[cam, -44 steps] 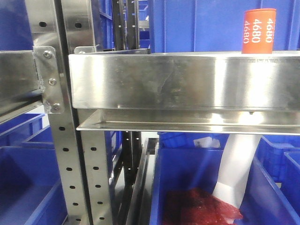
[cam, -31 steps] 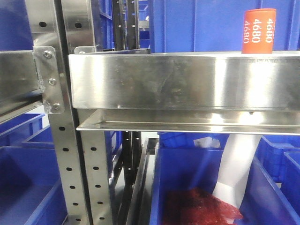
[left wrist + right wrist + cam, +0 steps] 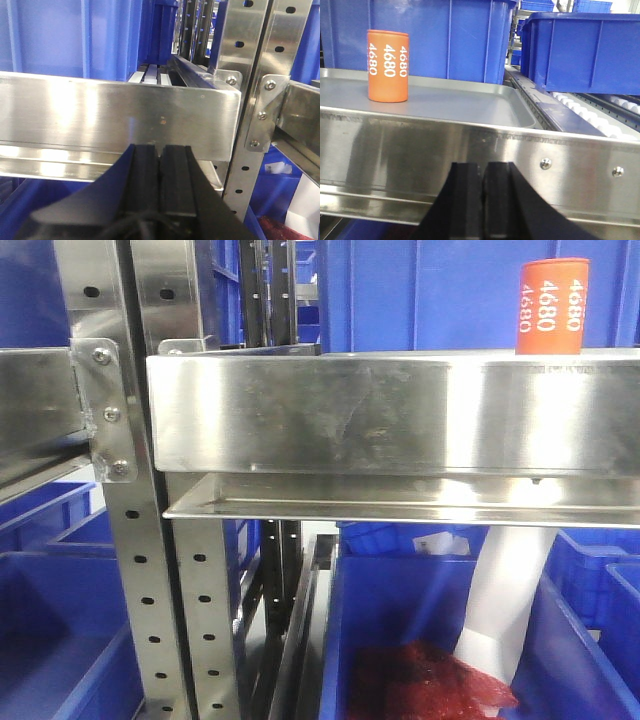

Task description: Grab orange capacitor from left shelf to right conveyor

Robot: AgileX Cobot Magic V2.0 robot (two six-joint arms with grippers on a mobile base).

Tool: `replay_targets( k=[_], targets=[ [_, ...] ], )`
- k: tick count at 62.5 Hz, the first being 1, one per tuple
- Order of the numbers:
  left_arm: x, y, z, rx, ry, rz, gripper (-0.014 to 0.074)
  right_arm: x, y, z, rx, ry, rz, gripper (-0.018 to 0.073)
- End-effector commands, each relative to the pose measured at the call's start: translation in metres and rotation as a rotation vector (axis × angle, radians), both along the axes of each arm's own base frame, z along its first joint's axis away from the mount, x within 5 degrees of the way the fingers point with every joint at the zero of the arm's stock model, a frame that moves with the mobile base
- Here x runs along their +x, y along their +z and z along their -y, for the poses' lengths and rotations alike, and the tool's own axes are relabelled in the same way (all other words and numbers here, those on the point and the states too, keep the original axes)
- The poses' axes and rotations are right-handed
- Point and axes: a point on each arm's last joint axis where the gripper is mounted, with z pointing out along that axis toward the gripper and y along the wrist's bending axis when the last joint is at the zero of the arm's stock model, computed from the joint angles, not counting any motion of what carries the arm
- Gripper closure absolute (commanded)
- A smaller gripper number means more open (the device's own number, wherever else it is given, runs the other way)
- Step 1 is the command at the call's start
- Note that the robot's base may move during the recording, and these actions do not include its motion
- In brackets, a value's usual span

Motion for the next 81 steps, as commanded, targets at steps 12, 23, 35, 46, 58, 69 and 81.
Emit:
replay_targets(
  k=[12, 23, 35, 46, 58, 69, 81],
  targets=[
    [-0.002, 0.011, 0.000, -0.011, -0.002, 0.110, 0.0701, -0.003, 0.012, 0.000, -0.016, -0.001, 0.143, 0.0512],
    [-0.002, 0.011, 0.000, -0.011, -0.002, 0.110, 0.0701, -0.006, 0.027, -0.001, 0.017, 0.004, 0.220, 0.0512],
    [-0.002, 0.011, 0.000, -0.011, -0.002, 0.110, 0.0701, -0.023, 0.089, -0.001, 0.021, 0.005, 0.330, 0.0512],
    [-0.002, 0.011, 0.000, -0.011, -0.002, 0.110, 0.0701, -0.022, 0.141, -0.001, 0.026, 0.008, 0.277, 0.0494],
    [-0.002, 0.011, 0.000, -0.011, -0.002, 0.110, 0.0701, 0.014, 0.166, -0.004, 0.039, 0.074, 0.141, 0.0219],
    [-0.002, 0.011, 0.000, -0.011, -0.002, 0.110, 0.0701, 0.057, 0.163, -0.017, 0.040, 0.171, -0.020, -0.0051],
    [-0.002, 0.011, 0.000, -0.011, -0.002, 0.110, 0.0701, 0.103, 0.151, -0.039, 0.030, 0.273, -0.162, -0.0065]
  ],
)
